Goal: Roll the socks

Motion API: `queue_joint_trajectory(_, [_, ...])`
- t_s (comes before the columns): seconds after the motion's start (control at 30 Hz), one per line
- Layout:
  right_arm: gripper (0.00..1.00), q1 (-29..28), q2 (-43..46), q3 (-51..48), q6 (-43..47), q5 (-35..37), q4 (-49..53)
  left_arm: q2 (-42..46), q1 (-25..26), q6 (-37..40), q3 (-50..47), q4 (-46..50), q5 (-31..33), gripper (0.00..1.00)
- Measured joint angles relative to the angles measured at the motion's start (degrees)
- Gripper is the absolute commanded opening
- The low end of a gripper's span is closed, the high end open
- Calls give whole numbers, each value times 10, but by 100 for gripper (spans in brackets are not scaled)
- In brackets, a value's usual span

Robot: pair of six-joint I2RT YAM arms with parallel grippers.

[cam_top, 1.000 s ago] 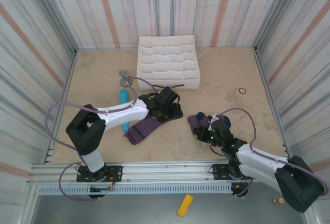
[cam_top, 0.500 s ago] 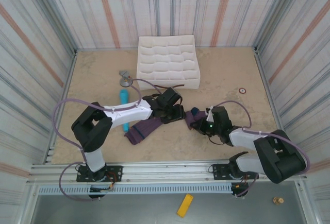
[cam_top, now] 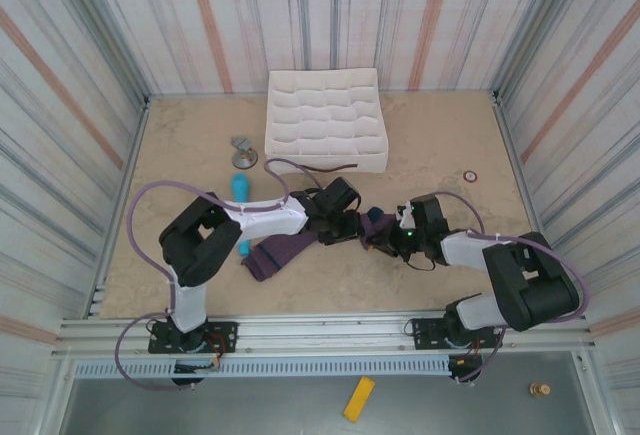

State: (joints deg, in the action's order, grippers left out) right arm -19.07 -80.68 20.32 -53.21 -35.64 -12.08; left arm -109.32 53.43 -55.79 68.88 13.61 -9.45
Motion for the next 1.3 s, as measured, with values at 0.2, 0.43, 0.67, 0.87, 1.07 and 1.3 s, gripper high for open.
queue_joint_trajectory(0.2, [0,2,-7,2,-3,-9,-5,-13,0,-16,3,-19,5,55])
queue_joint_trajectory(0.43, [0,8,-9,2,-3,-18,-8,-28,0,-45,14,-33,5,45])
queue_joint_trajectory(0.67, [0,8,-7,-1,-4,-18,-13,-37,-1,-72,20,-47,1,32])
queue_joint_trajectory(0.87, [9,8,-6,-2,-3,-19,-16,-39,-2,-93,22,-56,0,5])
queue_joint_trajectory(1.07, [38,8,22,-2,9,-3,18,-39,-4,-96,22,-58,-7,0])
queue_joint_trajectory(1.3, [69,-6,122,14,67,37,172,-35,-14,-96,21,-50,-8,0])
